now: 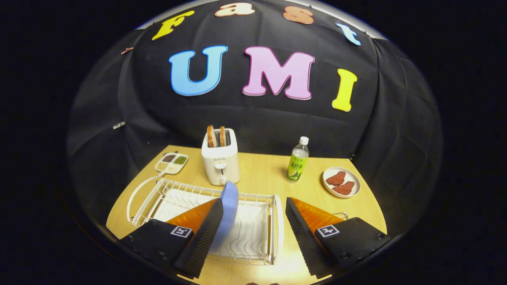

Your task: Take the plate from the dish rack, then take the spoon from the basket and place it into the plate.

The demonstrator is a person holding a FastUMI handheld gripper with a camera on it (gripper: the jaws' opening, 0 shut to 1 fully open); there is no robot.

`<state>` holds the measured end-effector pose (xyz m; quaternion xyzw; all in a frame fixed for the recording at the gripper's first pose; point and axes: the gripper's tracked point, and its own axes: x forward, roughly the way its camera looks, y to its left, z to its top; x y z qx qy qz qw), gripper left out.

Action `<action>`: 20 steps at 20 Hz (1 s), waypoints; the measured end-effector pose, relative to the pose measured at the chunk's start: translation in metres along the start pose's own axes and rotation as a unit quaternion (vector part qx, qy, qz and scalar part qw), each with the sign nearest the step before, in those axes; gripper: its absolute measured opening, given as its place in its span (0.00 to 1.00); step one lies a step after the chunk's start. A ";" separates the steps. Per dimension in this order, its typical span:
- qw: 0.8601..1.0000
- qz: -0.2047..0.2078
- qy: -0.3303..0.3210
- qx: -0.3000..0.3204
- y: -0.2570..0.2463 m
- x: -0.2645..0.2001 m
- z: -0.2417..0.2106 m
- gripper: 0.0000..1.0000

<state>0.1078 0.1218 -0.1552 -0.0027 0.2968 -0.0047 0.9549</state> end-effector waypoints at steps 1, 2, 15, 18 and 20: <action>1.000 -0.017 -0.019 0.014 0.000 0.003 0.014 0.95; 1.000 -0.016 0.001 0.021 0.000 0.008 0.017 0.90; 0.996 0.078 0.013 0.036 0.049 0.005 0.017 0.85; 0.997 0.061 0.031 0.030 0.044 0.012 0.004 0.85; 0.997 0.054 0.049 0.031 0.046 0.022 -0.007 0.85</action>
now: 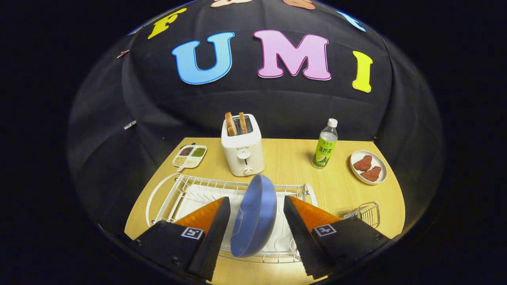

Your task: Take the plate from the dish rack, then take the spoon from the basket and place it into the plate.

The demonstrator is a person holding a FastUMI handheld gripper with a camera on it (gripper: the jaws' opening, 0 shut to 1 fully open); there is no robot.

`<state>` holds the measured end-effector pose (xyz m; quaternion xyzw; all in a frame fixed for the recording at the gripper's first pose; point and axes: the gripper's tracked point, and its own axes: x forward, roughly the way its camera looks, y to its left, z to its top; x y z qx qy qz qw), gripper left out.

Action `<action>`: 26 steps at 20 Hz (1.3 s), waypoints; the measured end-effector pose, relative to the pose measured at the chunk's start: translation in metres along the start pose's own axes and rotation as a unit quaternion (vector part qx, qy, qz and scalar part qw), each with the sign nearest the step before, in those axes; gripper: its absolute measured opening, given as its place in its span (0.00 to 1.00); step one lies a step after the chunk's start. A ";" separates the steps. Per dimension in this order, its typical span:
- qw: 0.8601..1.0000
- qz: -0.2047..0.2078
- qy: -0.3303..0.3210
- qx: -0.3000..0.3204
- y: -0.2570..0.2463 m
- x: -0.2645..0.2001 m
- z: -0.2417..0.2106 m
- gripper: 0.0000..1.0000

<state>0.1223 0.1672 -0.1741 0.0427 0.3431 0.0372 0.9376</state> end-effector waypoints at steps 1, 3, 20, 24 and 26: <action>1.000 -0.004 0.011 -0.001 -0.001 0.007 -0.005 0.85; 0.999 -0.003 0.037 0.005 0.000 0.022 -0.017 0.83; 0.992 -0.077 0.057 0.080 -0.024 0.032 -0.018 0.36; 0.992 -0.065 0.043 0.100 -0.026 0.020 -0.005 0.30; 0.993 -0.059 0.046 0.095 -0.030 0.021 -0.010 0.30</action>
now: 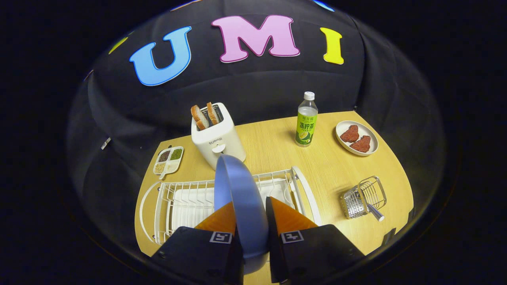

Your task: Take the plate from the dish rack, then take the spoon from the basket and place it into the plate.

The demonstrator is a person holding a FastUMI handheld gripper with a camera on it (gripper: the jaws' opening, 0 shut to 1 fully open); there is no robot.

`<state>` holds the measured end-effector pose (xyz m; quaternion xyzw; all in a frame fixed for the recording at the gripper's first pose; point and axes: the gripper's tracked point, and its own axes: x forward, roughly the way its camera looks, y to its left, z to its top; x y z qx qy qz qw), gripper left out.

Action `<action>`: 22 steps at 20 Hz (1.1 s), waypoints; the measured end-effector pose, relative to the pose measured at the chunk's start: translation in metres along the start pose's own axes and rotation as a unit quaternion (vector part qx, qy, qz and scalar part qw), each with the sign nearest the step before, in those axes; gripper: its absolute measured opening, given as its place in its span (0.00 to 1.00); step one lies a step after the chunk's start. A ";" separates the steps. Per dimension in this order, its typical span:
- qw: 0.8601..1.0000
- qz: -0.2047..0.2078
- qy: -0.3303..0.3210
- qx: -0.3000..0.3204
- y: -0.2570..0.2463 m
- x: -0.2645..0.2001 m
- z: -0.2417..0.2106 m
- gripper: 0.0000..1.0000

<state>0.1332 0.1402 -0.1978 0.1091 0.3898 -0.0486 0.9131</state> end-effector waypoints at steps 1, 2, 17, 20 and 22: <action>1.000 0.008 0.001 0.001 -0.001 -0.004 -0.002 0.29; 1.000 0.021 0.000 0.005 -0.003 -0.011 -0.001 0.29; 0.983 0.166 0.064 0.034 -0.166 -0.158 -0.104 0.29; 0.981 0.160 0.095 0.057 -0.210 -0.152 -0.141 0.29; 0.977 0.169 0.106 0.074 -0.228 -0.138 -0.154 0.29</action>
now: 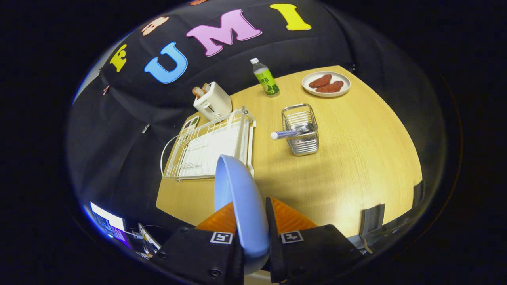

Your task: Take the plate from the dish rack, then take the spoon from the basket and place it into the plate.

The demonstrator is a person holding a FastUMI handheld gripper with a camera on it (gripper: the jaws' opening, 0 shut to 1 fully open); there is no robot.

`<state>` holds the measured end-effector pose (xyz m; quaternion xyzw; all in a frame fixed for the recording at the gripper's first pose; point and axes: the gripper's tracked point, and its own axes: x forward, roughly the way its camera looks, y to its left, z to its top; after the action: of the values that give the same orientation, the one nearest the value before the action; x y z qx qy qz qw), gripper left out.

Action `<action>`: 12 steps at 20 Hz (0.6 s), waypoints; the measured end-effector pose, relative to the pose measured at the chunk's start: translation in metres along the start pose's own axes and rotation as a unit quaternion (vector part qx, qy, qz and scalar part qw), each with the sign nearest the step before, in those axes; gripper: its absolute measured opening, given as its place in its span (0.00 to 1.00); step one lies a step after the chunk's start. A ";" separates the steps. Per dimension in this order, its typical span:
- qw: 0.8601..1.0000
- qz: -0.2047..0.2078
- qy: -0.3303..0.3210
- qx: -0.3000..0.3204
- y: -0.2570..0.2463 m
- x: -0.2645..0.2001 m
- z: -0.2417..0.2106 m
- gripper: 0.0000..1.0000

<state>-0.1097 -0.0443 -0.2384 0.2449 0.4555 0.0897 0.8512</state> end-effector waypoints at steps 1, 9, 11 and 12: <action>1.000 0.009 0.008 0.014 -0.009 0.007 -0.003 0.29; 0.995 0.070 0.073 0.016 -0.067 0.064 -0.008 0.29; 0.993 0.069 0.096 0.019 -0.083 0.076 -0.017 0.29; 0.991 0.076 0.099 0.039 -0.088 0.076 -0.015 0.29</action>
<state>-0.0852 -0.0862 -0.3451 0.3020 0.5209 0.1605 0.7822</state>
